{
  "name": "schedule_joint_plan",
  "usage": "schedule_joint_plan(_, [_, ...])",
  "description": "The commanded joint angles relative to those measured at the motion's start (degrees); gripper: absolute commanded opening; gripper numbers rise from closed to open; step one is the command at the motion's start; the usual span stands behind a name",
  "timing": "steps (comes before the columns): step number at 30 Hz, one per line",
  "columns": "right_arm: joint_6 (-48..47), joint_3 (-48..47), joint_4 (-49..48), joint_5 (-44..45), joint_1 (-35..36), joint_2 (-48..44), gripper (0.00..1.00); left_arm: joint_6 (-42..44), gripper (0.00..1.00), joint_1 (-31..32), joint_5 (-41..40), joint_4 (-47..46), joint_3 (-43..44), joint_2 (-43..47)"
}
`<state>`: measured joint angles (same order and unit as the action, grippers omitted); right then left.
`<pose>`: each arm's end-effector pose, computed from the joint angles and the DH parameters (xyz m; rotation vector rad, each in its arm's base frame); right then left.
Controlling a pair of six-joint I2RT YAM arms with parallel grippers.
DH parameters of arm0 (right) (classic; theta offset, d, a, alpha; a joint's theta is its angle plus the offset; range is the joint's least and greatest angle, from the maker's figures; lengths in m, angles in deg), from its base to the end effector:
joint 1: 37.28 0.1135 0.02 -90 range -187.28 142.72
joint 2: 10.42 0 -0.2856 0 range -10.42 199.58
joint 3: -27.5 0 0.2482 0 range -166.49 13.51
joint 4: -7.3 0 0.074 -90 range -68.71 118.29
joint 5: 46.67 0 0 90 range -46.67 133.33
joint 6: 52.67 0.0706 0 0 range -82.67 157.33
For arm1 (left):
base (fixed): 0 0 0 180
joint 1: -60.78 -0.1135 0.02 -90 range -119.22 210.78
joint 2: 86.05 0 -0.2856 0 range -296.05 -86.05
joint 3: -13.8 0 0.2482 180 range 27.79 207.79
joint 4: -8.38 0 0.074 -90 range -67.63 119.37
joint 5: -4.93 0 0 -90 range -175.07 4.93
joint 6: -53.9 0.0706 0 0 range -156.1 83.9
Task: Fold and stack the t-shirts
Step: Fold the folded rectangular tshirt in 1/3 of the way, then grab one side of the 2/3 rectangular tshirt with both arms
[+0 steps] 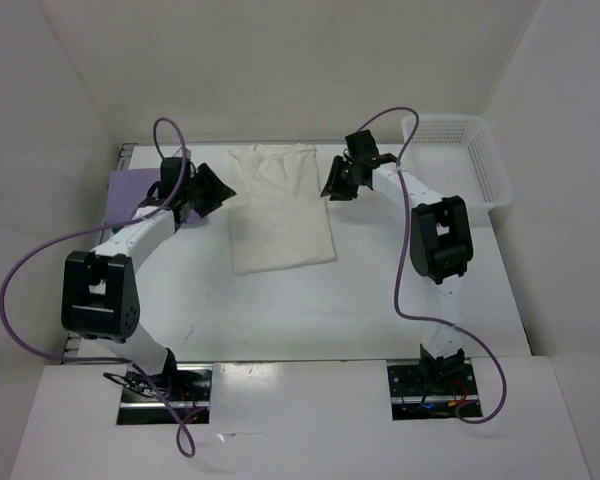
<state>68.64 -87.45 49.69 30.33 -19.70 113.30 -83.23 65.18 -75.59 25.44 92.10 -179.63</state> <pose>0.4846 0.1702 0.2020 0.2025 2.5366 0.6347 0.3965 -0.0422 0.2563 -0.7103 2.0923 -0.6929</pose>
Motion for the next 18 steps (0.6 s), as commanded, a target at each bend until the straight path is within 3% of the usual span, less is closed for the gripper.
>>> schedule_joint_plan(1, [-0.81, 5.68, -3.97, -2.38, 1.3, -9.28, 0.22, -2.25, 0.55, 8.48, 3.7, -3.25, -6.01, 2.7])
schedule_joint_plan(3, [-1.43, 10.23, -3.35, -2.39, 2.45, -11.74, 0.0, -4.62, 0.5, 11.23, 3.71, -3.25, -9.63, 3.84])
schedule_joint_plan(6, [1.29, 22.8, -8.0, -2.39, 2.46, -18.94, 0.0, -9.55, 0.54, 12.03, 0.73, -3.77, -20.52, 11.12])
schedule_joint_plan(7, [2.52, 25.44, -8.97, -2.39, 2.46, -20.35, 0.05, -9.55, 0.57, 12.03, -0.41, -2.12, -22.46, 15.66])
schedule_joint_plan(8, [2.53, 29.91, -10.46, -3.17, 2.46, -21.41, 0.2, -9.55, 0.57, 11.25, -2.08, -0.63, -23.78, 17.54])
schedule_joint_plan(10, [2.53, 32.93, -11.0, -5.89, 2.46, -21.94, 0.31, -9.55, 0.58, 10.54, -2.09, 1.23, -26.42, 21.22])
schedule_joint_plan(11, [2.53, 35.29, -11.0, -5.9, 2.46, -21.94, 0.41, -9.55, 0.58, 10.54, -2.09, 1.24, -27.22, 21.25])
schedule_joint_plan(15, [3.58, 38.3, -11.53, -5.2, 2.46, -21.42, 0.56, -10.16, 0.58, 9.13, -0.34, 0.1, -29.16, 19.67])
schedule_joint_plan(18, [4.72, 39.97, -12.57, -5.73, 2.46, -20.8, 0.58, -10.17, 0.59, 9.13, -0.33, -0.52, -29.69, 17.3])
